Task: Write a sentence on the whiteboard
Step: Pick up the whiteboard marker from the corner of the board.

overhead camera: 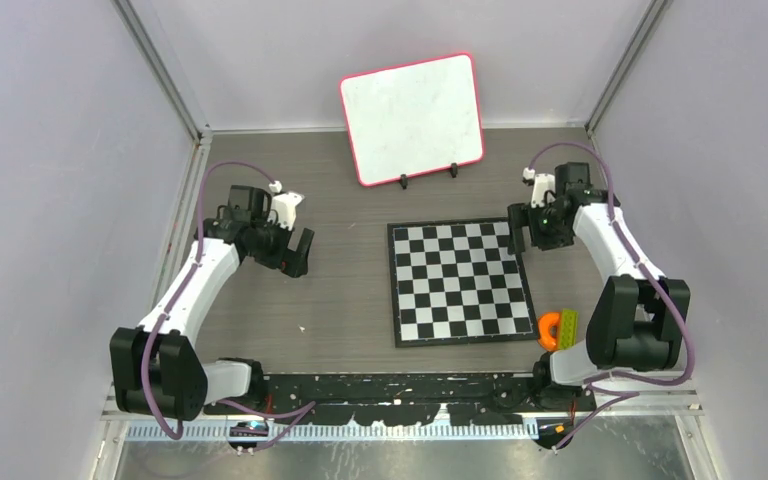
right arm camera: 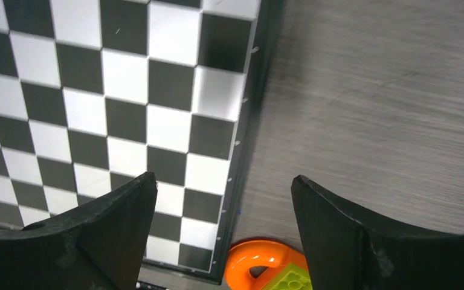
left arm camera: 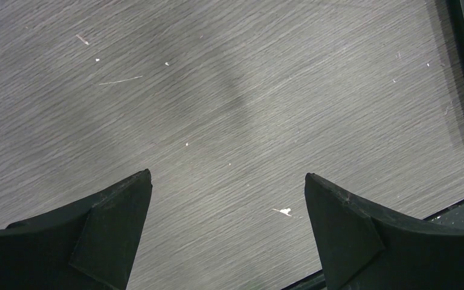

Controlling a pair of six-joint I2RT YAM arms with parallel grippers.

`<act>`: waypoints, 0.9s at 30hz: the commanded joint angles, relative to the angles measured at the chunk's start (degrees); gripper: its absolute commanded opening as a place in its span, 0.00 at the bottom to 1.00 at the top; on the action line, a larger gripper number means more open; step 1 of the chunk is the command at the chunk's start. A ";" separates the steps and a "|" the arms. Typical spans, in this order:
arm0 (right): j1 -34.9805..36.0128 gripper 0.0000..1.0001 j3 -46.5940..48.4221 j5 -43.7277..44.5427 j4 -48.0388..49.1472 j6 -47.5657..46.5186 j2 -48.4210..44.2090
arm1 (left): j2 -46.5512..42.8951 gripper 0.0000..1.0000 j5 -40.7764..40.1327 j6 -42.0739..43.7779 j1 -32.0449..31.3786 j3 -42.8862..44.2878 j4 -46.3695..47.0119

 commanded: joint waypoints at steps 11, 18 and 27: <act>-12.50 0.69 27.14 4.80 2.45 1.47 24.18 | -2.95 1.00 0.02 -0.96 -0.31 0.24 1.49; -12.50 0.60 35.97 7.24 2.11 1.49 35.04 | -3.52 1.00 -0.59 -1.11 -0.34 0.19 1.66; -12.17 0.50 40.46 9.64 1.83 -1.11 41.68 | -2.96 1.00 -1.07 -1.11 -0.40 0.10 1.65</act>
